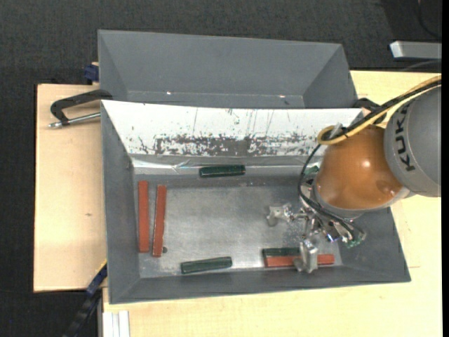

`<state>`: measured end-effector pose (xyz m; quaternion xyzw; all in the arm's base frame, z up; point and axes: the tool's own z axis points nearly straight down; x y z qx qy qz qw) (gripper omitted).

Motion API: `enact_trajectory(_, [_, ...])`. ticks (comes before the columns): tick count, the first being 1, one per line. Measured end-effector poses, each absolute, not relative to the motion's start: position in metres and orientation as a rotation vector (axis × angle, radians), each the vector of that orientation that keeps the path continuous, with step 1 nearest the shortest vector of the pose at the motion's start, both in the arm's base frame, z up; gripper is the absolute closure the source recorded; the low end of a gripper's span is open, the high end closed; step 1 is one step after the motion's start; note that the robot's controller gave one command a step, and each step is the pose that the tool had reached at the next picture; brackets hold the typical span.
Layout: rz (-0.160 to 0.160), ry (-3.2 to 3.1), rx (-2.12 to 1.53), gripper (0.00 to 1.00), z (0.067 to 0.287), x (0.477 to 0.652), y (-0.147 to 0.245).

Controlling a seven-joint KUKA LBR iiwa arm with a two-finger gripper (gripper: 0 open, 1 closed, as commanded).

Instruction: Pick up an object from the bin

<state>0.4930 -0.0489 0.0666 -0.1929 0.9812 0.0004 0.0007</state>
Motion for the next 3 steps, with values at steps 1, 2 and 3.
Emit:
enact_trajectory(1, [-0.008, 2.719, -1.54, 1.0, 0.074, 0.502, -0.052])
enact_trajectory(2, [-0.008, 2.719, -1.54, 1.0, 0.074, 0.502, -0.052])
enact_trajectory(3, [0.0, 2.769, -1.474, 1.0, 0.265, 0.498, -0.044])
